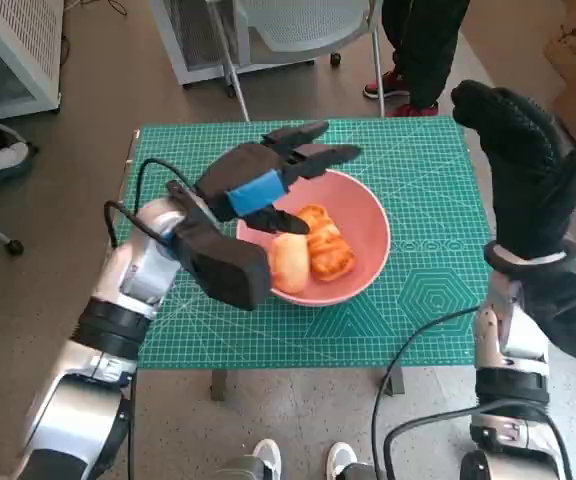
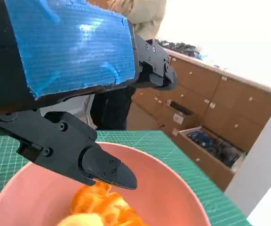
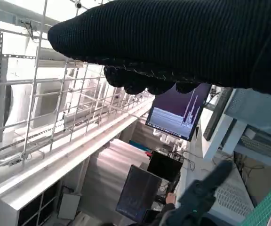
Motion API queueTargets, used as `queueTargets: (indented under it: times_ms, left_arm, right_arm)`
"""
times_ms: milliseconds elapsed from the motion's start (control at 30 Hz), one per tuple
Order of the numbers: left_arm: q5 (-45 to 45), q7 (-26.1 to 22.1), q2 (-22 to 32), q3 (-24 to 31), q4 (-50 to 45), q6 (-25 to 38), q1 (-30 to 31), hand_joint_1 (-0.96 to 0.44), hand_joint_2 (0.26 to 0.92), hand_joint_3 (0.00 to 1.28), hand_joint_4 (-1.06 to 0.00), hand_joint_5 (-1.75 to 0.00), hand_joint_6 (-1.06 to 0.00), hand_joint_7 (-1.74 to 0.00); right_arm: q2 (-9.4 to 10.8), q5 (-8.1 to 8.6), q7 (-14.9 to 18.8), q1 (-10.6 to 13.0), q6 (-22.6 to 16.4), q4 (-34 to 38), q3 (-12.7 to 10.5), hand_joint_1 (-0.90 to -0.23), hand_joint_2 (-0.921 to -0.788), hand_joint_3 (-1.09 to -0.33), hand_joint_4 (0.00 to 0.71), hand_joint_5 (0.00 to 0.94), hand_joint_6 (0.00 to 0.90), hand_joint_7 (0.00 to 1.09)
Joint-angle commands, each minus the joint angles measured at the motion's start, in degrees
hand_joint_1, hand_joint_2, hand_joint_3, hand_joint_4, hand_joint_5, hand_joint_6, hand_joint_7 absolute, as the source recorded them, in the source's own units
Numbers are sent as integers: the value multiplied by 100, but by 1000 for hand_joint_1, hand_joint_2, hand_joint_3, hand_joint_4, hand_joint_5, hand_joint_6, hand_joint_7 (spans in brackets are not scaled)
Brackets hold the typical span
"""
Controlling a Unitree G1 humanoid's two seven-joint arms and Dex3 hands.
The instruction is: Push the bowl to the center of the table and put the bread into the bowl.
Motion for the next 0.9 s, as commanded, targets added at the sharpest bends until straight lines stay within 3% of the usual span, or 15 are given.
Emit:
queueTargets:
  times_ms: [33,333,533,633,833,900]
  left_arm:
    - [-494,-197,134,356,-99,-62,126,-495,899,26,-122,-9,-224,-162]
    - [-1486,-404,156,1052,-693,-97,439,-461,898,12,-136,-8,-256,-160]
    - [-2705,-721,-217,1526,-968,-76,800,-451,916,24,-121,-2,-226,-155]
    - [-3426,-867,-502,1724,-1334,108,1033,-427,911,64,-82,-2,-76,-368]
    - [-3945,-752,-898,1944,-1858,230,1350,-381,915,91,-53,0,-9,-463]
    - [-4083,-741,-1014,2031,-1918,201,1429,-377,892,165,-34,-7,-3,-443]
  right_arm:
    - [-31,-50,17,-8,94,28,24,-516,-921,-476,335,1,463,0]
    - [-88,-48,-4,-126,173,12,1,-519,-921,-468,341,3,466,2]
    - [-115,-120,-69,-253,210,82,4,-520,-921,-463,352,7,469,3]
    - [-125,-163,-102,-342,202,167,12,-516,-921,-463,358,9,472,4]
    - [-114,-221,-126,-450,174,287,26,-504,-921,-466,358,7,477,6]
    - [-100,-235,-118,-481,164,325,35,-504,-921,-465,355,4,478,6]
